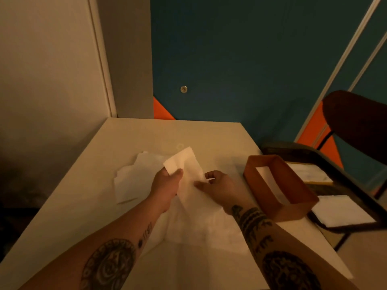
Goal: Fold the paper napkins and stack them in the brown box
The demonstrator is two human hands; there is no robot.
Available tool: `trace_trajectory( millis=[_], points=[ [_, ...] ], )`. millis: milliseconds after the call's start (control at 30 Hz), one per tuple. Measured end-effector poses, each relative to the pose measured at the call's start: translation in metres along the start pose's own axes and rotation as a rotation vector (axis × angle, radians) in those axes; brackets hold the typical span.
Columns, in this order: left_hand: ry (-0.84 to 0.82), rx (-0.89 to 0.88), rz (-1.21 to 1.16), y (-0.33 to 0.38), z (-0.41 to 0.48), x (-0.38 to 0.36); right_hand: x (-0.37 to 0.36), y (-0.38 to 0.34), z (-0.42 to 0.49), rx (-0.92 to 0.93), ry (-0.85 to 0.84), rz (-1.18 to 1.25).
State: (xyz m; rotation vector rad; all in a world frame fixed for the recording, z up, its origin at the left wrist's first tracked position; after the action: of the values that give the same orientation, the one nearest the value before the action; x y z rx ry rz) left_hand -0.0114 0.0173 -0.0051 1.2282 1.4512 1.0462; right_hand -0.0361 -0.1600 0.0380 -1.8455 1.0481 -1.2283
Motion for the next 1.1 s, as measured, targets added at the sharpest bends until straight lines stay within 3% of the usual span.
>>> trace_trajectory(
  millis=[100,200,267,500,800,900,1100],
  points=[
    [0.017,0.000,0.029,0.002,-0.003,0.016,0.004,0.009,-0.004,0.005,0.039,-0.146],
    [0.019,-0.023,0.034,0.001,-0.007,0.032,0.001,0.031,0.002,-0.085,-0.037,-0.618],
    [0.035,-0.023,0.024,0.000,-0.007,0.045,-0.006,0.045,0.005,-0.130,-0.089,-0.802],
    [0.058,-0.020,0.034,-0.001,-0.003,0.073,-0.004,0.048,0.018,-0.101,-0.097,-0.917],
    [0.076,0.018,-0.054,-0.008,0.006,0.079,0.036,0.009,0.017,-0.024,0.123,-0.399],
    [0.064,0.037,-0.098,-0.007,0.008,0.074,0.044,-0.008,0.009,0.018,0.080,-0.131],
    [0.006,0.028,-0.130,0.000,0.008,0.058,0.044,-0.027,0.000,0.104,0.020,0.138]
  ],
)
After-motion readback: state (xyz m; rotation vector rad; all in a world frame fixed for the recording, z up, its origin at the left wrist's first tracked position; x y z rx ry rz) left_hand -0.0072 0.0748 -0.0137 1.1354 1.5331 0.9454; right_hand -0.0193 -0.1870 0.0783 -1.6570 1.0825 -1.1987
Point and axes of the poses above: each hand's wrist, its own z-axis towards the middle knuckle, its own x-axis out of the back of the hand, y = z × x, the point moved 4 cm from there along z, towards the middle knuckle, and after that the axes turned 10 degrees about -y, right-handed, at the moved point
